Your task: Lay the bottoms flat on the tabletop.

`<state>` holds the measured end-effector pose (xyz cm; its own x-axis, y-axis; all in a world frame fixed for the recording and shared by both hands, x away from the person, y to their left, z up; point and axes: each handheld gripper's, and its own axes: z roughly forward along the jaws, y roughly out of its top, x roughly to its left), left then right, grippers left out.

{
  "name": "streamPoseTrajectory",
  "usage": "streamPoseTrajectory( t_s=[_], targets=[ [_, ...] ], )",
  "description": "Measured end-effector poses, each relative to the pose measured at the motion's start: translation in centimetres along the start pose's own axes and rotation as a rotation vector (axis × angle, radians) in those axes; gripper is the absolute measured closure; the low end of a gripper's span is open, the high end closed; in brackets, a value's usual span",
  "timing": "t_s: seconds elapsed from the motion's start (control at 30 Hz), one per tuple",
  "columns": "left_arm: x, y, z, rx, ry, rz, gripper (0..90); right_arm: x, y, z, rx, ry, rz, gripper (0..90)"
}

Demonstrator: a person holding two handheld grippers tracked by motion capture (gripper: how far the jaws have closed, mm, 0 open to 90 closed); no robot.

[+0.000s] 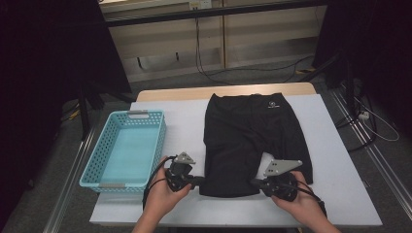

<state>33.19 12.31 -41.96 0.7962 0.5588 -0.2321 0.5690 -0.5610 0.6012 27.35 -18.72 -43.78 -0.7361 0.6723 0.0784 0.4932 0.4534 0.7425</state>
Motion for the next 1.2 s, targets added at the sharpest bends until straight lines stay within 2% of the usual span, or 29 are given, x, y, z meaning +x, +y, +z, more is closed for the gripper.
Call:
streamPoseTrajectory(
  t_s=[0.17, 0.2, 0.37, 0.4, 0.43, 0.5, 0.67, 0.8, 0.87, 0.93, 1.03, 1.13, 1.17, 1.2],
  targets=[
    [-0.6, -0.5, -0.8, -0.007, -0.017, -0.004, 90.0, 0.7, -0.5, -0.9, -0.007, 0.009, 0.006, 89.1],
    [-0.9, -0.9, -1.1, -0.002, -0.032, -0.004, 90.0, 0.9, -0.7, -1.1, -0.007, 0.012, 0.006, 89.1],
    [-1.5, -2.1, -0.9, 0.030, -0.035, -0.010, 90.0, 1.3, -1.3, -1.1, 0.009, 0.025, 0.001, 89.1],
    [-1.5, -2.3, -0.9, 0.037, -0.031, -0.012, 90.0, 1.5, -1.4, -0.9, 0.015, 0.028, -0.001, 89.1],
    [-1.5, -2.3, -1.0, 0.052, -0.021, 0.004, 90.0, 1.7, -1.4, -0.8, 0.018, 0.033, -0.005, 89.1],
    [-1.5, -2.3, -1.0, 0.053, -0.016, 0.002, 90.0, 1.9, -1.4, -0.7, 0.019, 0.037, -0.010, 89.1],
    [-1.1, -3.0, -2.0, 0.041, 0.001, -0.022, 90.0, 3.1, -1.0, -0.1, 0.023, 0.058, -0.045, 89.1],
    [-0.9, -3.3, -2.1, 0.035, 0.001, -0.035, 90.0, 3.4, -1.0, 0.1, 0.029, 0.068, -0.057, 89.1],
    [-1.0, -3.2, -2.1, 0.039, 0.006, -0.029, 90.0, 3.6, -0.9, 0.2, 0.033, 0.074, -0.057, 89.1],
    [-1.0, -3.1, -2.3, 0.044, 0.020, -0.005, 90.0, 3.8, -0.9, 0.2, 0.028, 0.078, -0.066, 89.1],
    [-0.8, -3.2, -2.3, 0.042, 0.019, -0.021, 89.7, 4.0, -0.8, 0.1, 0.022, 0.090, -0.062, 88.7],
    [-0.6, -3.3, -2.1, 0.072, 0.022, -0.006, 86.9, 4.0, -0.8, 0.0, 0.015, 0.082, -0.068, 84.5],
    [-0.6, -3.2, -1.9, 0.066, 0.014, 0.002, 83.3, 3.9, -0.8, -0.2, 0.007, 0.076, -0.063, 80.6],
    [-0.8, -3.2, -1.8, 0.044, 0.018, -0.010, 78.6, 3.7, -0.7, -0.3, -0.004, 0.063, -0.055, 78.1]
  ],
)
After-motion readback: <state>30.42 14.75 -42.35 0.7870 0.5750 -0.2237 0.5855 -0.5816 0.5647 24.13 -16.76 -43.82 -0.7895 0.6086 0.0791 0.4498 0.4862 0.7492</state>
